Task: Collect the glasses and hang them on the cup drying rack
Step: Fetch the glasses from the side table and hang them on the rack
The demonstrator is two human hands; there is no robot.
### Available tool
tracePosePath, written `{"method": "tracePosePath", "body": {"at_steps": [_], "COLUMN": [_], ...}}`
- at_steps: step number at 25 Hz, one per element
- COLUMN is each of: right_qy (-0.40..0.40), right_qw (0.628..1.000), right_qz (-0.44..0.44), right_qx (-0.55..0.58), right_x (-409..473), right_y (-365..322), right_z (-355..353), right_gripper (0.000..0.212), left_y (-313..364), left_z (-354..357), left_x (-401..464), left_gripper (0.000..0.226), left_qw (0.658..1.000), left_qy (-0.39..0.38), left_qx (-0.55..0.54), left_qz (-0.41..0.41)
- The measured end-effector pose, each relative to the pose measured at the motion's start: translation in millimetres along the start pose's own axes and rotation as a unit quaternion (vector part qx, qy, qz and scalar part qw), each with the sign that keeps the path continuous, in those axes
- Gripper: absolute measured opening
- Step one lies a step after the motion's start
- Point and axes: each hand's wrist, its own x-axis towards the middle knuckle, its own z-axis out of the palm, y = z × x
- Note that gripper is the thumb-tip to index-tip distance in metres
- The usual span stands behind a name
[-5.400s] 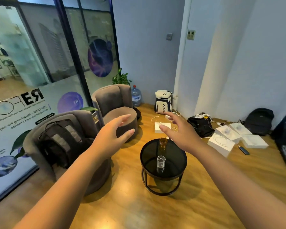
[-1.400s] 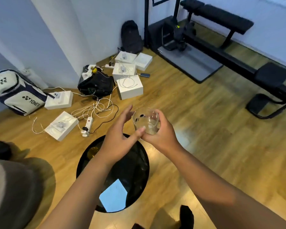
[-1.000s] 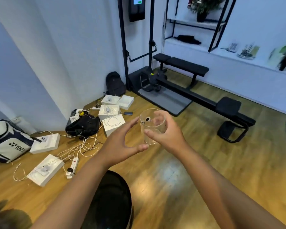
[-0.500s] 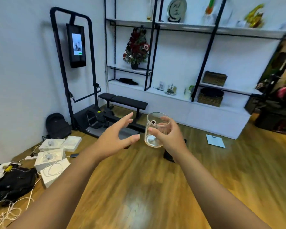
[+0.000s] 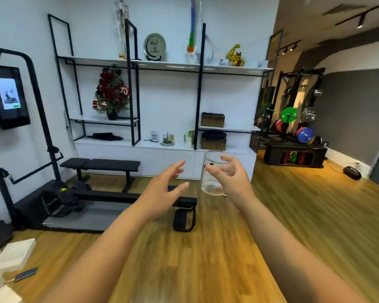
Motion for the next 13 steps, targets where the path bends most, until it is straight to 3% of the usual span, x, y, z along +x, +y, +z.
{"method": "tracePosePath", "body": {"at_steps": [13], "right_qy": [0.055], "right_qw": [0.997], "right_qz": [-0.002], "right_qx": [-0.053], "right_x": [62.3], "right_y": [-14.9], "right_z": [-186.9], "right_gripper": [0.083], "left_y": [102.7], "left_z": [117.4], "left_x": [124.9], "left_gripper": [0.070], "left_qw": [0.997], "left_qy": [-0.030], "left_qx": [0.028], "left_qz": [0.065]}}
